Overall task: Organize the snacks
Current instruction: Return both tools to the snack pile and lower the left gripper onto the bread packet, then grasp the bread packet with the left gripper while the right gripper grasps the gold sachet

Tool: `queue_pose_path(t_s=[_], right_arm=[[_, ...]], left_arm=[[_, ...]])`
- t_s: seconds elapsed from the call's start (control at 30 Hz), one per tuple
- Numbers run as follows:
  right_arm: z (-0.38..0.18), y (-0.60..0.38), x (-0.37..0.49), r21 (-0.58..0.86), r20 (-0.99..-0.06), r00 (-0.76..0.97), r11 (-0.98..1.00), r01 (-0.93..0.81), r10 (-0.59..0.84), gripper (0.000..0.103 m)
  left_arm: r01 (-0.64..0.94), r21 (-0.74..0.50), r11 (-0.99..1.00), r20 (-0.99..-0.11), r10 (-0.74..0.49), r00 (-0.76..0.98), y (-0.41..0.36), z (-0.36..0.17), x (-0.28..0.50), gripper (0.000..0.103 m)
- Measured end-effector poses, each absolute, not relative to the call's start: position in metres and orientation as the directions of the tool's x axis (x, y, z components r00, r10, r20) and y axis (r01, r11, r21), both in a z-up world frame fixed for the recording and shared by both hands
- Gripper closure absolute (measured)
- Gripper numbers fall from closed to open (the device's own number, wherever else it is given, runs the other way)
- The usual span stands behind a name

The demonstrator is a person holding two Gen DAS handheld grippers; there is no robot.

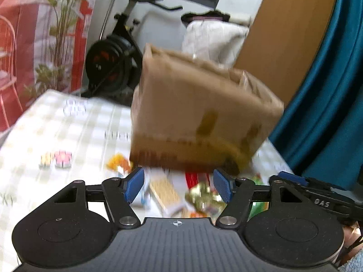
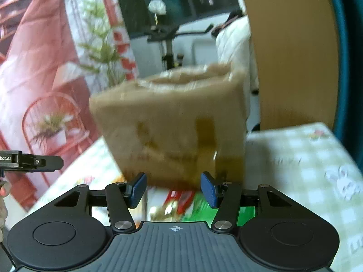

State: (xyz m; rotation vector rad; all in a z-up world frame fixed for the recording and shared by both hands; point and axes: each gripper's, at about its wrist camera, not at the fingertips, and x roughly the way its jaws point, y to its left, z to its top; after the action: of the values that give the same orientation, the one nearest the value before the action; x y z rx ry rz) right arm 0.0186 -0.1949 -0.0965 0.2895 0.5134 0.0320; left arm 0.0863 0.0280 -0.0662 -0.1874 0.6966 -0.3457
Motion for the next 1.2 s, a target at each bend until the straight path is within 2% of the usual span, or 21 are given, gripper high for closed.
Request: queue_pose_path(t_s=[0.2,0.27,0.33,0.4,0.6,0.73,0.9,1.2], right_arm=[[-0.127,-0.170,0.011,0.268,-0.566,0.816,0.962,0.043,0.121,0.053],[-0.133,-0.164,0.008,0.268,-0.579,0.806,0.963,0.042,0.126,0.053],[-0.137,-0.159,0.005,0.259,-0.587,0.799,0.965,0.036,0.128,0.053],[-0.141,-0.153,0.002,0.252,-0.595,0.793,0.967,0.030,0.131,0.053],[-0.151,-0.143,0.002,0.216,-0.629,0.765,0.976,-0.001,0.140,0.053],[-0.154,-0.140,0.002,0.223,-0.633,0.760,0.975,-0.002,0.147,0.053],[-0.159,-0.146,0.001,0.226,-0.640,0.756,0.974,0.009,0.141,0.053],[-0.166,-0.159,0.000,0.234,-0.645,0.754,0.971,0.039,0.125,0.053]], left_arm=[[0.222,-0.306,0.926,-0.654,-0.374,0.658,0.030,-0.094,0.076,0.033],[0.213,-0.322,0.922,-0.668,-0.381,0.640,0.028,-0.103,0.070,0.029],[0.198,-0.352,0.915,-0.681,-0.396,0.616,0.027,-0.115,0.066,0.019],[0.195,-0.357,0.914,-0.700,-0.400,0.592,0.022,-0.127,0.060,0.019],[0.199,-0.322,0.926,-0.747,-0.378,0.548,0.012,-0.146,0.050,0.018],[0.161,-0.296,0.941,-0.781,-0.336,0.527,0.005,-0.157,0.052,0.013],[0.146,-0.312,0.939,-0.794,-0.342,0.502,-0.006,-0.167,0.057,0.012],[0.158,-0.211,0.965,-0.836,-0.262,0.483,-0.030,-0.189,0.064,0.012]])
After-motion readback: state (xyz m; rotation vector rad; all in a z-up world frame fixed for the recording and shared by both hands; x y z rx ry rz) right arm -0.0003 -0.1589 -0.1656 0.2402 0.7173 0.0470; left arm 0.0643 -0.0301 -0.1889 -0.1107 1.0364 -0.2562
